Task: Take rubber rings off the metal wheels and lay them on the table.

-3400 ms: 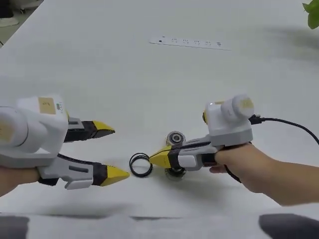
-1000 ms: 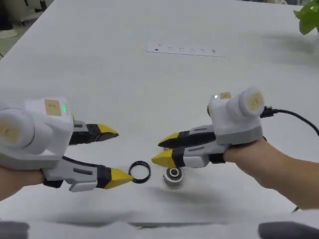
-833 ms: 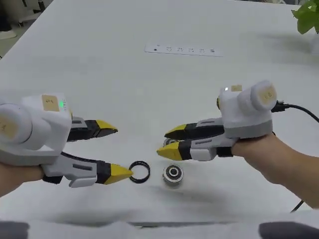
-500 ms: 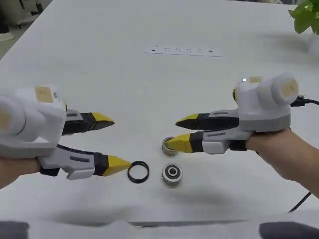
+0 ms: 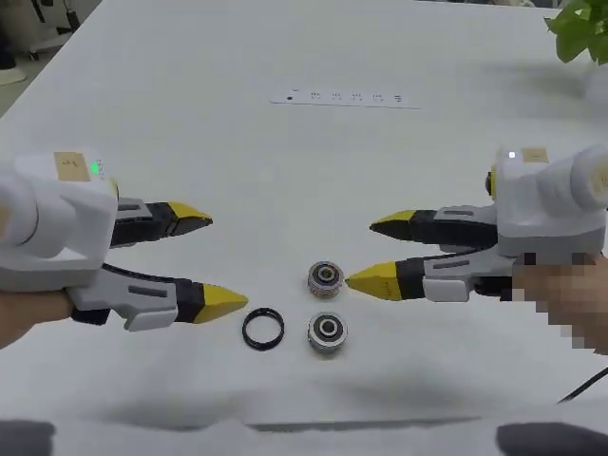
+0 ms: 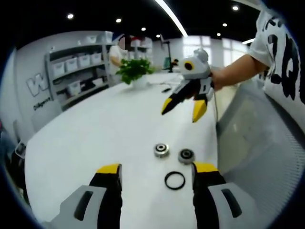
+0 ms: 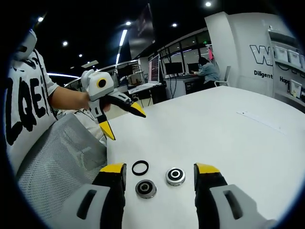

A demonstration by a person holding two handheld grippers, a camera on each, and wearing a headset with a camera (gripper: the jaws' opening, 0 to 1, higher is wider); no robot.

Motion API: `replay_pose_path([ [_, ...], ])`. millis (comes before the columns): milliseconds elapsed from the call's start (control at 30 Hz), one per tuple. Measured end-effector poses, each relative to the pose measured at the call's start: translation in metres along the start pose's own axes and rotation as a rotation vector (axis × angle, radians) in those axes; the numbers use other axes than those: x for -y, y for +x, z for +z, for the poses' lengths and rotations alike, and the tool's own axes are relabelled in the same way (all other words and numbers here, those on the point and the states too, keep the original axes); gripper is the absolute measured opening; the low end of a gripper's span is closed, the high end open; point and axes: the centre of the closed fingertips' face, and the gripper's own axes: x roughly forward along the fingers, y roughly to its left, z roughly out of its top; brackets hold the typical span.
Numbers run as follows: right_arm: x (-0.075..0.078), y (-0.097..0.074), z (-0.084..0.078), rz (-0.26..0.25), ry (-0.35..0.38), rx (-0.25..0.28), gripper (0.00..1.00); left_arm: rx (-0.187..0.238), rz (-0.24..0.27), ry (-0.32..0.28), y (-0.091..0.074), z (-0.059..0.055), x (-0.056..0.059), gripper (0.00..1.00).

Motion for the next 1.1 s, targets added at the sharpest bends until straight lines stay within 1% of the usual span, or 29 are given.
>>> replay_pose_path([
  [67, 0.0, -0.003, -0.003, -0.009, 0.001, 0.001, 0.58, 0.001, 0.001, -0.001, 0.0, 0.001, 0.001, 0.61],
  [267, -0.001, -0.011, -0.013, -0.027, -0.005, -0.005, 0.62, -0.001, 0.002, 0.006, 0.0, 0.001, 0.002, 0.63],
  [433, -0.002, -0.017, -0.017, -0.039, -0.017, -0.002, 0.68, -0.002, 0.001, 0.006, 0.0, 0.0, 0.002, 0.65],
  [600, -0.001, -0.023, -0.022, -0.061, -0.035, -0.007, 0.71, -0.002, -0.002, 0.007, 0.001, -0.001, 0.002, 0.67],
  [700, -0.002, -0.025, -0.026, -0.065, -0.047, -0.015, 0.74, -0.002, -0.005, 0.009, 0.002, 0.0, 0.003, 0.69],
  [867, -0.003, -0.027, -0.033, -0.07, -0.055, -0.031, 0.75, -0.003, -0.004, 0.01, 0.001, -0.001, 0.003, 0.7],
  [1100, -0.001, -0.03, -0.037, -0.085, -0.056, -0.033, 0.79, -0.008, -0.006, 0.01, 0.001, -0.004, 0.004, 0.72],
])
